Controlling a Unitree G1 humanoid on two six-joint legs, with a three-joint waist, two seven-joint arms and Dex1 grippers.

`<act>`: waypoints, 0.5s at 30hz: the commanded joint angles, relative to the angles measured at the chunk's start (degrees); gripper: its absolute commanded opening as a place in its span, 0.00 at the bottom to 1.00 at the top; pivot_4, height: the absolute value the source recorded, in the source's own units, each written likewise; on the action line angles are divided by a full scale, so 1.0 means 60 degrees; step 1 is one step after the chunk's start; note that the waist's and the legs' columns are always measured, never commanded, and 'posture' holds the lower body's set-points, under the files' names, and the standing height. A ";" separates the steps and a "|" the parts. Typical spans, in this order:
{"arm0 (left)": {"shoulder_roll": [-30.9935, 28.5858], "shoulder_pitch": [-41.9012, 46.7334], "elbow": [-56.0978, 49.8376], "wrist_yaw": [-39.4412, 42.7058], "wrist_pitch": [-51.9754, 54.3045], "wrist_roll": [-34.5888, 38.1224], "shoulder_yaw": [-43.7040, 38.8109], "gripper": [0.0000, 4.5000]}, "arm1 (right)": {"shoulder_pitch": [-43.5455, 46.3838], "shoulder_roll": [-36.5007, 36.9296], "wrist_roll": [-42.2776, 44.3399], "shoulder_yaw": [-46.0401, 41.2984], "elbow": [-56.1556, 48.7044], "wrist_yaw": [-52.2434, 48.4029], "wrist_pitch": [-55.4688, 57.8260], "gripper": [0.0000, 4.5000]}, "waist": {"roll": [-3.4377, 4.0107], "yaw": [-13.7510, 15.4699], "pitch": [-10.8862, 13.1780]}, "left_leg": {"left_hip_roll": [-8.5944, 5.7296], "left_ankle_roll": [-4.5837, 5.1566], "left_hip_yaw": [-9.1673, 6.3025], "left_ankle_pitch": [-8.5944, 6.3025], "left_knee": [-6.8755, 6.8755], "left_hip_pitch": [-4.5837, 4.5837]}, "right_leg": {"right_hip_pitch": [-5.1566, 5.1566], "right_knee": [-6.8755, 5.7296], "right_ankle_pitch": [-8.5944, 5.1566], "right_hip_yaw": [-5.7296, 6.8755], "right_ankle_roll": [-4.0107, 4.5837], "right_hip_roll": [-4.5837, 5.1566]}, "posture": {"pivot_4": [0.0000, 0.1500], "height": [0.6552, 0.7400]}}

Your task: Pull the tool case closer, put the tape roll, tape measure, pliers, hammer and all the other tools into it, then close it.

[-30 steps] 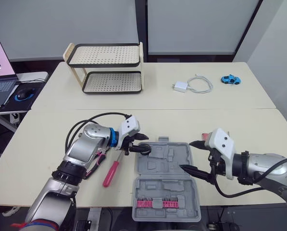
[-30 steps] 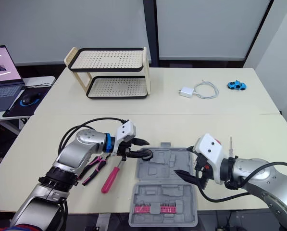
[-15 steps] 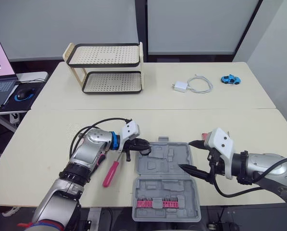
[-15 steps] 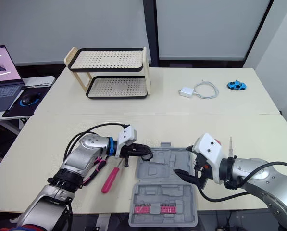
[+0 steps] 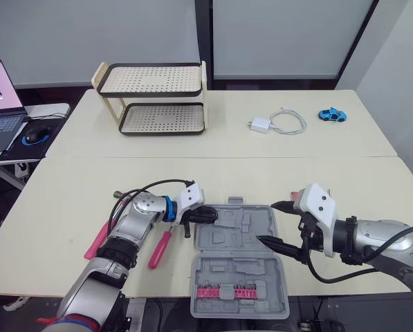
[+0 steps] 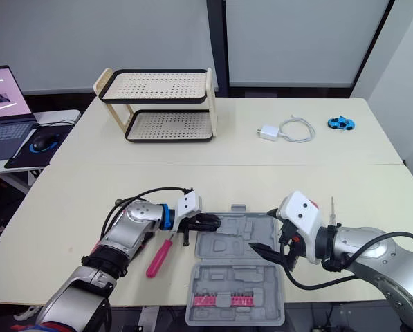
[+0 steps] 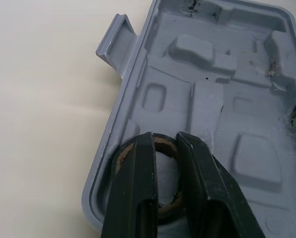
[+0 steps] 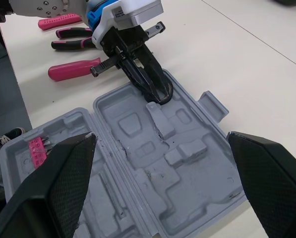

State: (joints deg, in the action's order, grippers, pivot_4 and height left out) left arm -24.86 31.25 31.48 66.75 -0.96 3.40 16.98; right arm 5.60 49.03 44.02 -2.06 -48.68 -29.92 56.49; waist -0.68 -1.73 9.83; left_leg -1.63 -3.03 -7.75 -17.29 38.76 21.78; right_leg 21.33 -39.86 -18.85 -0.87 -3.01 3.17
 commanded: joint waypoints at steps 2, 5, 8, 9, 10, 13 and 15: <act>0.0045 0.0008 0.0146 0.0008 0.0158 -0.0052 -0.0078 0.15 | 0.0117 0.0028 0.0044 -0.0165 -0.0363 -0.0024 -0.0163 1.00 | 0.0000 -0.0001 -0.0002 | -0.0001 0.0000 0.0001 0.0000 0.0000 0.0000 | 0.0000 0.0000 0.0000 -0.0001 0.0000 0.0000 | 1.00 1.00; -0.0067 0.0080 -0.0222 0.0088 0.0343 0.0202 -0.0311 0.15 | 0.0186 0.0035 0.0050 -0.0227 -0.0361 -0.0063 -0.0227 1.00 | 0.0000 -0.0003 -0.0001 | 0.0000 0.0000 0.0001 0.0000 0.0000 0.0000 | 0.0000 0.0000 0.0000 -0.0001 0.0000 0.0000 | 1.00 1.00; -0.0365 0.0088 -0.1215 0.0267 0.1001 0.0757 -0.0737 0.15 | 0.0328 -0.0024 0.0216 -0.0384 -0.0402 -0.0071 -0.0252 1.00 | -0.0002 -0.0020 0.0001 | 0.0000 0.0000 0.0001 0.0000 0.0000 0.0003 | 0.0006 -0.0002 0.0000 -0.0001 0.0000 -0.0002 | 1.00 1.00; -0.0521 0.0082 -0.1676 0.0322 0.1404 0.1016 -0.0941 0.15 | 0.0381 -0.0061 0.0313 -0.0470 -0.0422 -0.0055 -0.0249 1.00 | -0.0002 -0.0027 0.0001 | 0.0003 0.0000 0.0001 0.0000 0.0000 0.0006 | 0.0009 -0.0002 0.0000 -0.0001 0.0000 -0.0003 | 1.00 1.00; -0.0725 0.0068 -0.2174 0.0386 0.1808 0.1309 -0.1188 0.15 | 0.0441 -0.0102 0.0487 -0.0606 -0.0456 -0.0041 -0.0224 1.00 | -0.0002 -0.0030 0.0002 | 0.0010 0.0000 0.0000 0.0000 0.0000 0.0005 | 0.0010 -0.0003 0.0000 -0.0001 0.0000 -0.0004 | 1.00 1.00; -0.1358 0.0012 -0.3313 0.0292 0.2935 0.2041 -0.2016 0.15 | 0.0595 -0.0183 0.0972 -0.1168 -0.0508 0.0117 -0.0193 1.00 | -0.0001 -0.0026 0.0002 | 0.0042 -0.0001 -0.0003 0.0000 -0.0004 0.0006 | 0.0012 -0.0002 0.0000 -0.0001 0.0000 -0.0003 | 1.00 1.00; -0.1997 -0.0072 -0.3666 -0.0082 0.3479 0.2326 -0.2873 0.15 | 0.0552 -0.0107 0.1256 -0.1945 -0.0487 0.0223 -0.0244 1.00 | -0.0001 -0.0029 0.0003 | 0.0044 -0.0001 0.0000 0.0000 -0.0004 0.0007 | 0.0011 0.0002 0.0000 -0.0004 0.0000 -0.0002 | 1.00 1.00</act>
State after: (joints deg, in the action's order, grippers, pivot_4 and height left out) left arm -34.14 31.07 12.36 67.82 17.19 15.09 4.89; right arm 8.42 48.15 49.74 -8.75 -49.94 -29.44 56.36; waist -0.68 -1.90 9.85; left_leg -1.36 -3.04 -7.75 -17.30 38.73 21.82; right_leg 21.40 -39.85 -18.85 -0.89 -3.01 3.16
